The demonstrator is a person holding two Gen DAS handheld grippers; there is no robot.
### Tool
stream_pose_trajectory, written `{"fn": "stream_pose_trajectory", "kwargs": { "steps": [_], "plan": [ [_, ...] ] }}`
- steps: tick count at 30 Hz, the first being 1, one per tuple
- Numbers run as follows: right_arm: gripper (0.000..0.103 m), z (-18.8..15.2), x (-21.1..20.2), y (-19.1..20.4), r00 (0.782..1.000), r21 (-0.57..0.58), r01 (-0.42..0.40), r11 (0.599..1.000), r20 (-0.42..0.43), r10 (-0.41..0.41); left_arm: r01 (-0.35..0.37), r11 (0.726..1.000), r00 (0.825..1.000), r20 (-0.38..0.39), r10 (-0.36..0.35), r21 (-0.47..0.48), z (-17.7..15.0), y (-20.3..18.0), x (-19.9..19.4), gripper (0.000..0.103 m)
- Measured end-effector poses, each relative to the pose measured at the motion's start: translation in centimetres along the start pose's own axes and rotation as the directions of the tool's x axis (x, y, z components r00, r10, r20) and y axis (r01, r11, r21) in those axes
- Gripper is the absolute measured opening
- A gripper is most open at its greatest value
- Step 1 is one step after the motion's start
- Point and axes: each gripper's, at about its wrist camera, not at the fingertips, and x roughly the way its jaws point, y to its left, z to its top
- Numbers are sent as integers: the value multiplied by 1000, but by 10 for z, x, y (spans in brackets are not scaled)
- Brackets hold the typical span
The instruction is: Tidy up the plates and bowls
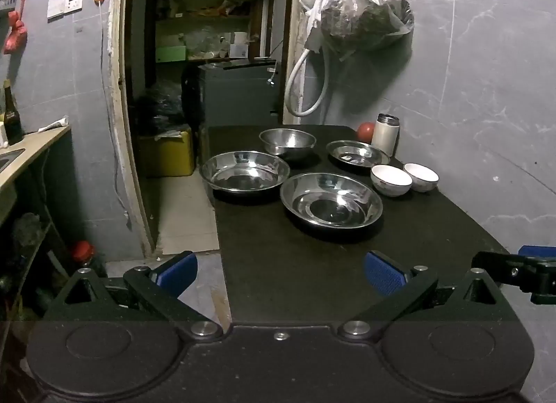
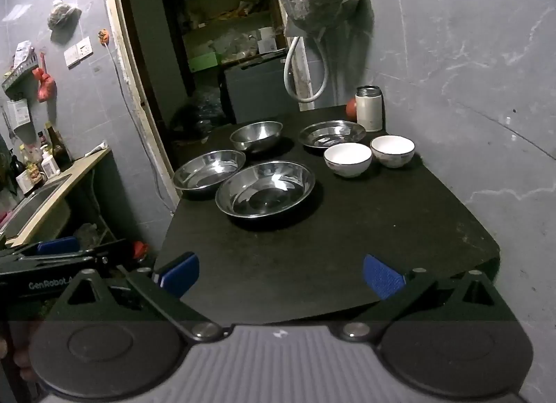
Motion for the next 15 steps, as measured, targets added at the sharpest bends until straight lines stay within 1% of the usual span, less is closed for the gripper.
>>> {"fn": "stream_pose_trajectory", "kwargs": {
  "steps": [6,15],
  "plan": [
    [103,-1,1,-2,1000,3,-1,1000,2,1,-1,1000,1000,6,1,5,-3,-7,-2,102],
    [103,1,0,0,1000,1,6,1000,0,-6,5,1000,1000,3,-5,3,0,-4,2,102]
  ]
}}
